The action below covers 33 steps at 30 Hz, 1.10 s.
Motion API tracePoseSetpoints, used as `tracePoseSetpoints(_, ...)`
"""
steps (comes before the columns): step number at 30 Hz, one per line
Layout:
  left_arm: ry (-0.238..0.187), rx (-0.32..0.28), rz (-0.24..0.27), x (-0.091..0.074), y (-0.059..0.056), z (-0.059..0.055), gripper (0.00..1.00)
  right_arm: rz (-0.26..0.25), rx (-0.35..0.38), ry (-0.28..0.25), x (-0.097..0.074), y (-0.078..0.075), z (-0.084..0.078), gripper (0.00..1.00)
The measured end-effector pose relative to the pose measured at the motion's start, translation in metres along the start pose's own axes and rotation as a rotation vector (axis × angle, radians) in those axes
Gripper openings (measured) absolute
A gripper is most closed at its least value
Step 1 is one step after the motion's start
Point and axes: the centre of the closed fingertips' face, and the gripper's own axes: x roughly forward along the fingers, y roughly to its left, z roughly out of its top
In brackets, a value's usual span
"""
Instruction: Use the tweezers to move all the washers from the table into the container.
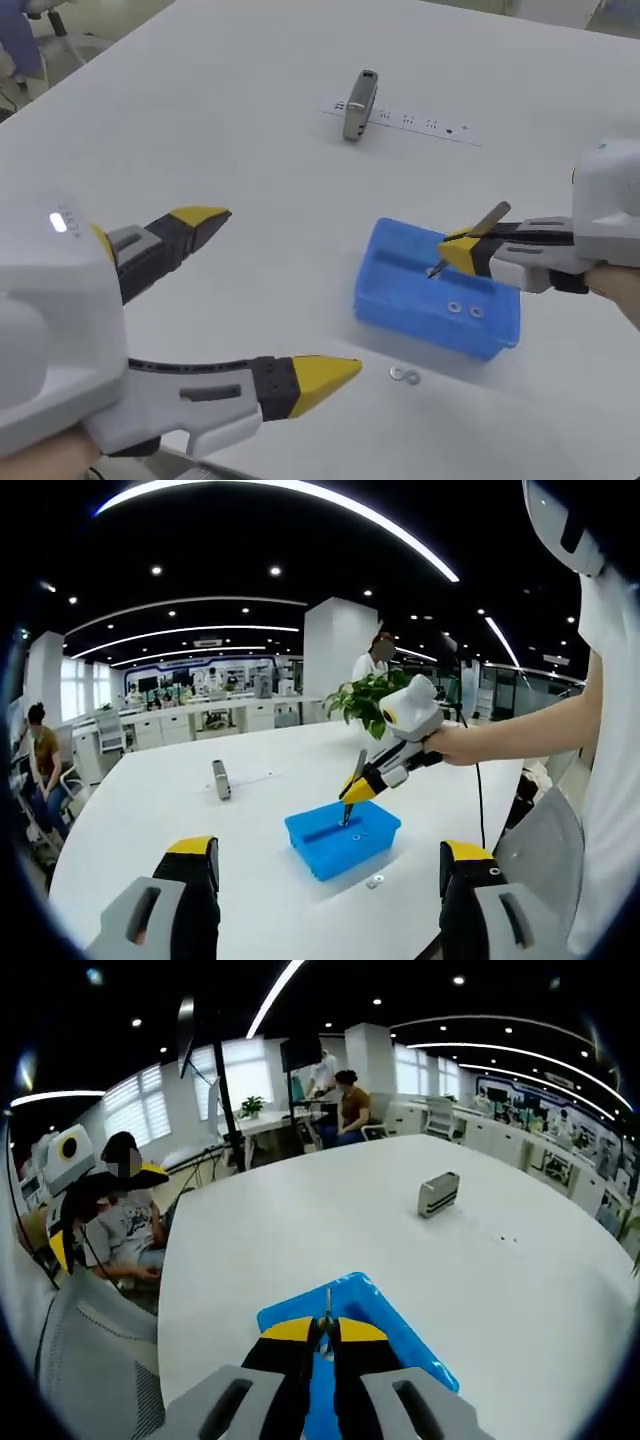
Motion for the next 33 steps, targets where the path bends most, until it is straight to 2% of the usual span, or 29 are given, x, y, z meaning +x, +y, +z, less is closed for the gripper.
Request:
tracePoseSetpoints(3, 0.001, -0.004, 0.006, -0.001, 0.002, -0.001, 0.93, -0.004, 0.019, 0.010, 0.005, -0.005, -0.005, 0.03)
tracePoseSetpoints(8, 0.004, -0.002, 0.003, -0.001, 0.001, -0.002, 0.93, -0.018, 0.059, 0.061, 0.016, -0.013, -0.021, 0.03)
tracePoseSetpoints(17, 0.005, -0.006, 0.006, -0.001, 0.002, -0.002, 0.93, -0.023, 0.044, 0.122, 0.027, -0.014, -0.034, 0.03)
tracePoseSetpoints(28, 0.008, -0.005, 0.005, -0.001, 0.002, -0.003, 0.93, -0.023, 0.006, 0.180, 0.033, -0.015, -0.048, 0.03)
tracePoseSetpoints(33, 0.008, -0.009, 0.007, -0.001, 0.003, -0.003, 0.93, -0.029, 0.002, 0.168, 0.033, -0.015, -0.047, 0.03)
